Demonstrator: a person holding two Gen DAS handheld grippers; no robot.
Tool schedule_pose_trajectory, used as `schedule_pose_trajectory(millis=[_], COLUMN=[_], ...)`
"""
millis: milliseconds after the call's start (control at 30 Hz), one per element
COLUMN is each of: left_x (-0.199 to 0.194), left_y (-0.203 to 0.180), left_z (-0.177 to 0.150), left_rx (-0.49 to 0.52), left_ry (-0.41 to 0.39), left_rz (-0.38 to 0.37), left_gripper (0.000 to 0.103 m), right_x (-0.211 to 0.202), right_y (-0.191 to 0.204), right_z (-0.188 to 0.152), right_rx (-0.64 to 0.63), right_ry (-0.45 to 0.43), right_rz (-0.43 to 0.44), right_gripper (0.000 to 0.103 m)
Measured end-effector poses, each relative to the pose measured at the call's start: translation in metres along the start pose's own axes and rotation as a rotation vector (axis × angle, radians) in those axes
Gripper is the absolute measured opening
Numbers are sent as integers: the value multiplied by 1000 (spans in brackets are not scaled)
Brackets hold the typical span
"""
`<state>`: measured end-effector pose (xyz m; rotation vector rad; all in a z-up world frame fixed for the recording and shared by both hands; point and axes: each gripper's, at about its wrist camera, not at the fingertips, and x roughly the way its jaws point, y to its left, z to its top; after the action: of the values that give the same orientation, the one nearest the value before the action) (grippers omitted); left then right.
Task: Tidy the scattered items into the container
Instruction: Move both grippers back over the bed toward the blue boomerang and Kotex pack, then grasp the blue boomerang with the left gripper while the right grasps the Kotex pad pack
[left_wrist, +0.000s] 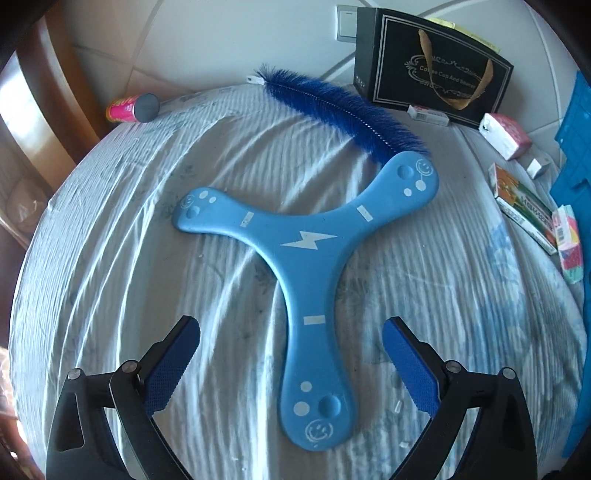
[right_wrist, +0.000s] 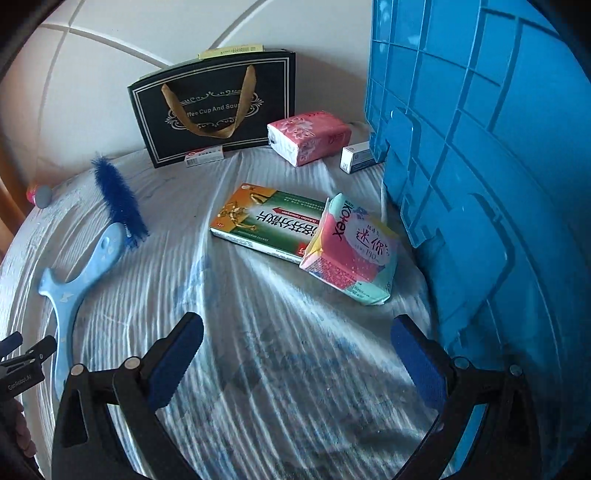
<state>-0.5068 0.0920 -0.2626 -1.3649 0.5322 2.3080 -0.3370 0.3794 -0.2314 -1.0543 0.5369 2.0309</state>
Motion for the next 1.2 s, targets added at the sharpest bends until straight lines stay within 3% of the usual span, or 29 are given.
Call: schedule_pose_trajectory(millis=[100,133,200,333,433,533,600,767,833,933,1000,1100,1200], left_x=[23,30,41,43,44,45,45,44,44,48,51,54,53], left_y=[-5,-6,-5,0,1,-2,-4,-4,-3,0,1,0,-4], left_z=[5,6,7,13,19,23,24,22,21,23,25,30,33], left_rx=[6,4,-5,-33,-26,-10,10,14,-5,-26,-37,-41,-27], left_ry=[33,43,71,57,43,39,38,54,60,54,57,54,47], left_rz=[10,12,4,-33,-35,-29,-20,-6,6,18,4,-8,-47], left_gripper=[99,94,84,77,62,57,55,58,69,82,83,82,65], right_x=[31,43,63,79,73,62,50,44,51,65,73,86,91], right_y=[-1,3,8,14,36,66,75,50,32,10,4,1,4], right_z=[14,16,20,31,28,10,2,13,20,31,39,50,51], right_rx=[-18,-36,-66,-78,-140,-208,-220,-203,-146,-21,46,85,61], right_ry=[4,11,20,-1,7,55,25,-25,-8,-4,-28,-56,-27], right_rz=[-40,-22,-69,-100,-13,178,154,14,-31,19,45,-12,-62], right_gripper=[103,103,103,103,103,103,103,103,103,103,103,103,103])
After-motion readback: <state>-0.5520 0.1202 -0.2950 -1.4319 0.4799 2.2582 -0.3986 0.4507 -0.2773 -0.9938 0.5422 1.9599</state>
